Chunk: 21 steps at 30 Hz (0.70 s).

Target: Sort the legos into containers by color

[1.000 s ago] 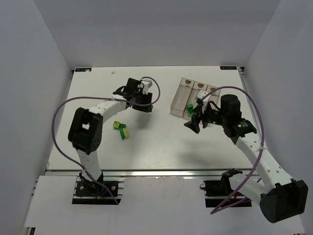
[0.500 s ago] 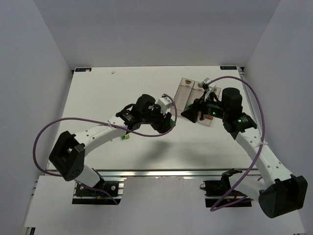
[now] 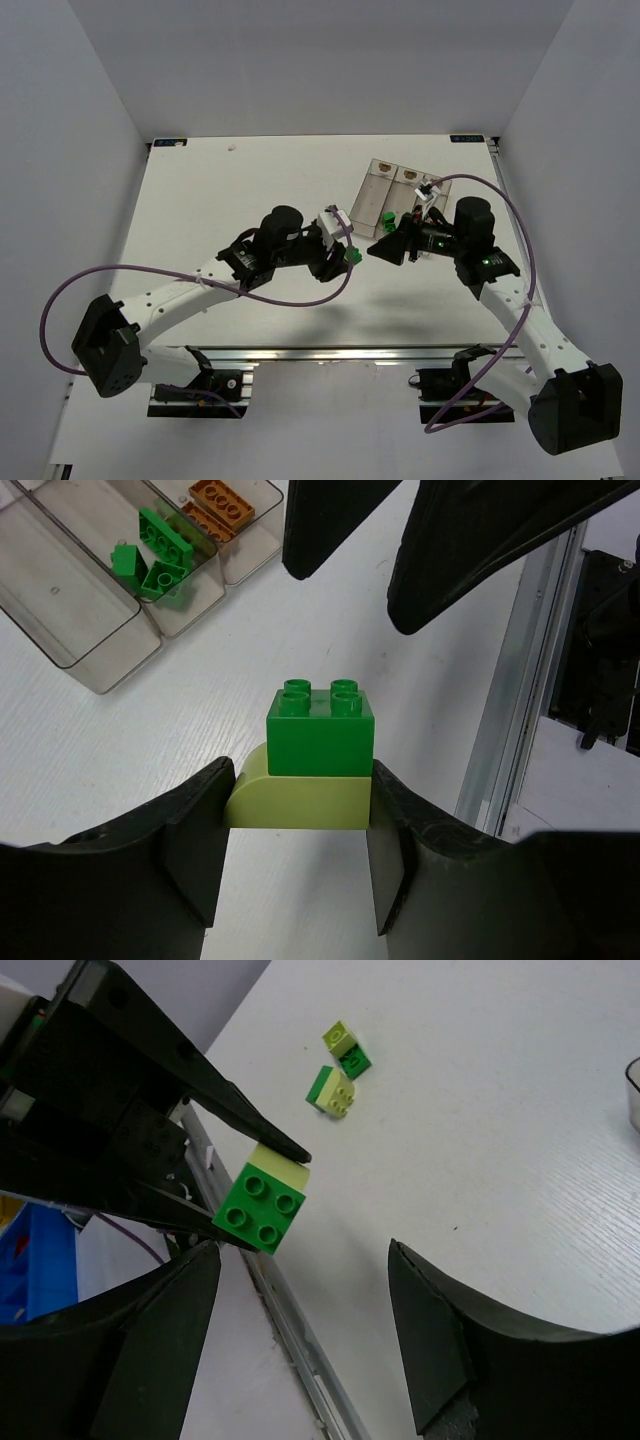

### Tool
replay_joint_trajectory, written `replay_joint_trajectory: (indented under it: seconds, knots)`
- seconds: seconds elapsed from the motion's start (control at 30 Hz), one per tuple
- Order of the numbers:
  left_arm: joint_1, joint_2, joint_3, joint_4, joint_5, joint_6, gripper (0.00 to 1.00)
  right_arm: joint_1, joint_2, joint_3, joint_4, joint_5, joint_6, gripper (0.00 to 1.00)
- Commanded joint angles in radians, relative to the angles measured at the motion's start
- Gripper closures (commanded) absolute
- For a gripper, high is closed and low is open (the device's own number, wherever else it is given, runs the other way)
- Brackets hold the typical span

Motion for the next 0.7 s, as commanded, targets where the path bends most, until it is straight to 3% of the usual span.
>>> replay_joint_trajectory:
  seconds: [0.0, 0.3, 0.67]
  knots:
    - [-0.016, -0.029, -0.009, 0.028, 0.029, 0.032, 0.93, -0.002, -0.029, -0.012, 0.125, -0.073, 0.076, 0.27]
    - [-0.034, -0.021, -0.014, 0.059, 0.038, 0.019, 0.92, 0.000, -0.026, -0.064, 0.236, -0.141, 0.165, 0.29]
    - [-0.051, -0.004, -0.014, 0.082, 0.052, -0.002, 0.91, 0.023, 0.000, -0.066, 0.235, -0.130, 0.162, 0.30]
